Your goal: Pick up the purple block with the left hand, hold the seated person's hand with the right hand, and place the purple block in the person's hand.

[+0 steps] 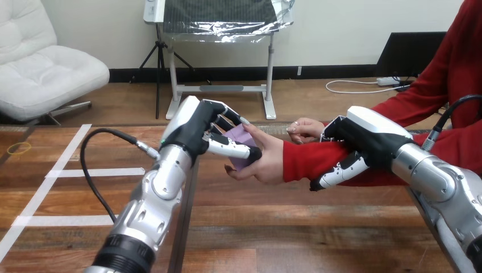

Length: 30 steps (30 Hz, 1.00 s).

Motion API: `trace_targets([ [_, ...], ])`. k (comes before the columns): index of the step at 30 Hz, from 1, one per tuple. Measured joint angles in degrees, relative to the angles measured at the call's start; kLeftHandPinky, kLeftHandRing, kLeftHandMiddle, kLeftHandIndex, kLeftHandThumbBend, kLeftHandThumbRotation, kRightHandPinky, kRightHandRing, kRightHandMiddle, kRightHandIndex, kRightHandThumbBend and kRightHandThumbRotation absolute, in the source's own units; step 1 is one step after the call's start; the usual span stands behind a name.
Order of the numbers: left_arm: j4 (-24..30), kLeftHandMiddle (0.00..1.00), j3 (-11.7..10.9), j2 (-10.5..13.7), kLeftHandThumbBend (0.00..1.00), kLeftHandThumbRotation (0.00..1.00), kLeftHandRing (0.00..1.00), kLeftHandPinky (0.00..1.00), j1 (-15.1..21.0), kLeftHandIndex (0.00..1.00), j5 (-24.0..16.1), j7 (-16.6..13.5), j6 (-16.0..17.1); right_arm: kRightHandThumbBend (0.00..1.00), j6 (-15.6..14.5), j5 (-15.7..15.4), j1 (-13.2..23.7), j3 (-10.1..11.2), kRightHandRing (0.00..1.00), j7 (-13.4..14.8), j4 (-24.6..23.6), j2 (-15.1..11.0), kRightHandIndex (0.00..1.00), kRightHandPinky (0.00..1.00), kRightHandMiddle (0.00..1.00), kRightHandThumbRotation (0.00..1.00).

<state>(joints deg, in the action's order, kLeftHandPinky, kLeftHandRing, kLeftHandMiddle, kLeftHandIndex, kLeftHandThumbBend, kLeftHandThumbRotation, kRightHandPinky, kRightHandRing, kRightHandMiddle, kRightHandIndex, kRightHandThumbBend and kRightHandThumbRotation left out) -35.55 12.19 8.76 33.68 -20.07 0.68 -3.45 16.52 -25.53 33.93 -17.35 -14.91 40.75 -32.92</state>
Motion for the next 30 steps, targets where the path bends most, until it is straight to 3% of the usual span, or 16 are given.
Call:
trace_targets([
  [16, -5.0, 0.48, -0.1, -2.2, 0.72, 0.00, 0.44, 0.36, 1.0, 0.46, 0.6, -1.8, 1.6, 0.94, -1.4, 0.0, -0.1, 0.0, 0.31, -0.3, 0.0, 0.4, 0.35, 0.29, 0.35, 0.27],
  [30, -6.6, 0.50, -0.2, -3.1, 0.71, 0.00, 0.46, 0.38, 1.1, 0.46, 2.2, -1.5, 2.2, 0.94, -2.4, 0.0, -0.2, 0.0, 0.31, -0.7, -0.3, 0.4, 0.36, 0.30, 0.35, 0.26],
])
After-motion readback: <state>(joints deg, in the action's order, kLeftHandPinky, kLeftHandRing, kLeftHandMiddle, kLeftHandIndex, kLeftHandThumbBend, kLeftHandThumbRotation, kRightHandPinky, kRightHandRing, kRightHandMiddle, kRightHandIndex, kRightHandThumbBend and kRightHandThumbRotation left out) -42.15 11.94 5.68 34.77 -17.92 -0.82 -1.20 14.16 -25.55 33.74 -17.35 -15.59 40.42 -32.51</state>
